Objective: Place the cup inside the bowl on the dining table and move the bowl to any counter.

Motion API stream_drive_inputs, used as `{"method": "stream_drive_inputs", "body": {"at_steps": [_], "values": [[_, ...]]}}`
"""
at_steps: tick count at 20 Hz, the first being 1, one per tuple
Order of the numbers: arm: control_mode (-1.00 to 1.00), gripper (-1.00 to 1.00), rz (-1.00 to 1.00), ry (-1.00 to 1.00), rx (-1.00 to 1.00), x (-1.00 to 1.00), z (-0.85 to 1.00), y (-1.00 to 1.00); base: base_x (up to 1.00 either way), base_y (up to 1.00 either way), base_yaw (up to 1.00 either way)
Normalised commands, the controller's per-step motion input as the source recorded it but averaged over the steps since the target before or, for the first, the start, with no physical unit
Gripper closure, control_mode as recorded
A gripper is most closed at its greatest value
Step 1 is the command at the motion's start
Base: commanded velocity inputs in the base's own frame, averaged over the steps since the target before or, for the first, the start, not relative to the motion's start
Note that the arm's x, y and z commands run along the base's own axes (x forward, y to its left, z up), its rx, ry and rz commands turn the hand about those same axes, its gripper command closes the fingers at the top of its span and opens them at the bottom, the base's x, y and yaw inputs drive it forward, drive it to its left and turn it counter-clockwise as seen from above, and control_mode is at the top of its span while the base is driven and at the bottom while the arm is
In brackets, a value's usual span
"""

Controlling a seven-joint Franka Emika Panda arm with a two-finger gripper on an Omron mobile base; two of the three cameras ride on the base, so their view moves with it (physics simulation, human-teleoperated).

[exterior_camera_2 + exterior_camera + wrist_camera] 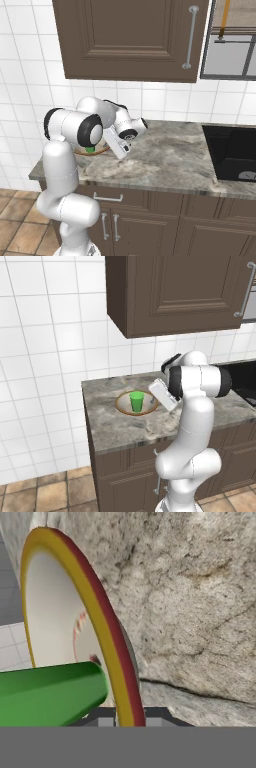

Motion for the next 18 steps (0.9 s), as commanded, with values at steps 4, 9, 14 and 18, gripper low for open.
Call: {"method": "stream_drive_inputs", "body": {"at_steps": [4,9,14,18], "values": [[-1.00,1.00,0.00,0.00,0.00,0.00,0.00,0.00,0.00,0.00,0.00],[-1.00,-1.00,0.00,0.00,0.00,0.00,0.00,0.00,0.00,0.00,0.00],[-1.00,-1.00,0.00,0.00,0.00,0.00,0.00,0.00,0.00,0.00,0.00],[-1.00,-1.00,0.00,0.00,0.00,0.00,0.01,0.00,0.00,0.00,0.00]]}}
